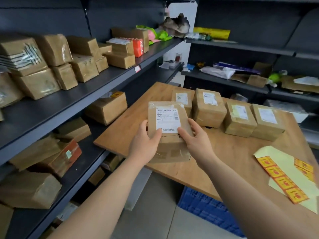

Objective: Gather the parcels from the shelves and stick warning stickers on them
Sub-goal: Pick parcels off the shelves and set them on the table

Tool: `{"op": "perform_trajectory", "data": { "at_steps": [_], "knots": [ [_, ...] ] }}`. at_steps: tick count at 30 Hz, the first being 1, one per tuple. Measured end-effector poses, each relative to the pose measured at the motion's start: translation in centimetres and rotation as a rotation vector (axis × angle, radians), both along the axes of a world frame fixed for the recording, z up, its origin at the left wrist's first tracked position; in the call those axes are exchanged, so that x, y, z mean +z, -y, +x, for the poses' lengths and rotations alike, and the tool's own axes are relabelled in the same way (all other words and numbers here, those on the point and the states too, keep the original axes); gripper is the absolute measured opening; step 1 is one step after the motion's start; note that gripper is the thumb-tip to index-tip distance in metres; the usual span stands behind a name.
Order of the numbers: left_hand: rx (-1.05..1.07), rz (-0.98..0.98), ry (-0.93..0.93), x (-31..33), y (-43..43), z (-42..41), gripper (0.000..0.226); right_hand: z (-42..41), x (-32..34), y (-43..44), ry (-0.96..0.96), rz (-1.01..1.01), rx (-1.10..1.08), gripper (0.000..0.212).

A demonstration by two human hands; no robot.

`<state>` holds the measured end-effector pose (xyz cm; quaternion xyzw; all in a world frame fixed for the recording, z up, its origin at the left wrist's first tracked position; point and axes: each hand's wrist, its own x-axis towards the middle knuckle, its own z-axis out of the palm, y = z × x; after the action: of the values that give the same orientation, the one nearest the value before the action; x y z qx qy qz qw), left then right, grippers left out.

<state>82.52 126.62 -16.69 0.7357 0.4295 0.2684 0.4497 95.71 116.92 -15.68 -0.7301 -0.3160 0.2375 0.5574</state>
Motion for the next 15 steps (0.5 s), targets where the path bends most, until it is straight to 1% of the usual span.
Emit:
{"op": "perform_trajectory", "data": {
  "at_steps": [4,11,13,15],
  "knots": [
    [-0.01,-0.014,-0.011,-1.5,-4.6,3.7,0.058,4.1,-1.5,-4.4,-0.021,-0.032,0.039,0.054],
    [0.063,-0.063,-0.035,-4.2,-12.4,10.0,0.056,11.2,-4.1,-12.5,-0.019,-0.127,0.153,0.047],
    [0.085,-0.092,-0.046,-5.4,-14.6,11.3,0.059,12.8,-4.9,-14.8,-0.008,-0.146,0.174,0.045],
    [0.095,-0.117,-0.083,-6.6,-16.9,12.4,0.068,14.0,-5.8,-17.1,-0.002,-0.159,0.196,0.051]
  ]
}}
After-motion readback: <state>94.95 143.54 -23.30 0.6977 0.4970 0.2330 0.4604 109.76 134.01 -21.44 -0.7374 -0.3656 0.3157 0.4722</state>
